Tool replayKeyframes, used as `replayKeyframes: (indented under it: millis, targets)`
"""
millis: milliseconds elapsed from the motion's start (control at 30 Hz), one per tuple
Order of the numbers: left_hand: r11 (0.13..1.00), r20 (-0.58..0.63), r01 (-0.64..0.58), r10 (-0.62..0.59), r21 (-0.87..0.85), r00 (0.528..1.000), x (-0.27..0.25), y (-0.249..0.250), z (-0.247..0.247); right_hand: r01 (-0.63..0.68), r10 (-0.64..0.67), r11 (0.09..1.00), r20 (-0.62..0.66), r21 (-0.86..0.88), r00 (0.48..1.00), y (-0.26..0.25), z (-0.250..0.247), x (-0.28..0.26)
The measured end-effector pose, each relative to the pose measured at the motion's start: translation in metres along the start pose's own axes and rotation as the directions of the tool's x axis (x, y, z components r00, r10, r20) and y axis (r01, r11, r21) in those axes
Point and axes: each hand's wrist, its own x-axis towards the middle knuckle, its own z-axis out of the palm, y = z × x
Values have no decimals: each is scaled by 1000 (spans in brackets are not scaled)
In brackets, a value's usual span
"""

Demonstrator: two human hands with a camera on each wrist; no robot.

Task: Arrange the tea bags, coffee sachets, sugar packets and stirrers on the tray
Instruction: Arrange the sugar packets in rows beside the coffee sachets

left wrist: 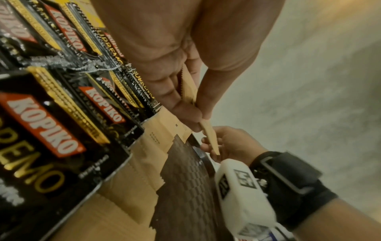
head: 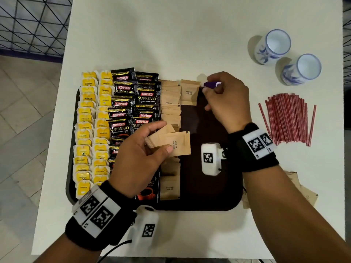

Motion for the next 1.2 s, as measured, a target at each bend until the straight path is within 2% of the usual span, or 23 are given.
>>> replayKeyframes:
  millis: [67, 100, 200, 267, 333, 467, 567, 733, 933, 1033, 1200]
  targets:
    - [999, -13, -27, 27, 38, 1000, 2, 2, 2, -6, 1, 997, 67, 80, 998, -2, -10, -17]
    - [998, -18, -38, 39, 44, 999, 3, 3, 3, -24, -1, 987, 156, 156, 988, -4, -14, -28]
    - [997, -34, -66, 68, 41, 997, 6, 5, 7, -29, -89, 965, 430, 260, 898, -8, -21, -54]
    - [997, -49, -83, 83, 6, 995, 7, 6, 9, -8, -125, 968, 505, 252, 854, -8, -19, -64]
    - [995, -57, -92, 90, -31, 994, 8, 6, 11, -29, -106, 969, 520, 244, 847, -6, -16, -68]
    - [990, -89, -79, 69, -119, 994, 10, 2, 14, -169, -32, 941, 573, 293, 819, -4, -15, -71]
    - [987, -103, -79, 65, -137, 993, 12, 1, 15, -151, -57, 944, 593, 294, 803, -4, -15, -71]
    - [984, -140, -86, 64, -157, 988, 10, 2, 20, -73, -91, 961, 554, 267, 828, -7, -17, -70]
    - [973, -188, -71, 30, -219, 982, 6, 3, 20, -252, 64, 916, 506, 313, 860, 9, -27, -59]
    - [985, -177, -64, 35, -160, 984, 6, 6, 17, -231, 32, 926, 545, 300, 838, 8, -27, -56]
    - [998, -157, -45, 50, 39, 986, 8, 1, 13, -152, -68, 942, 613, 299, 787, 1, -31, -55]
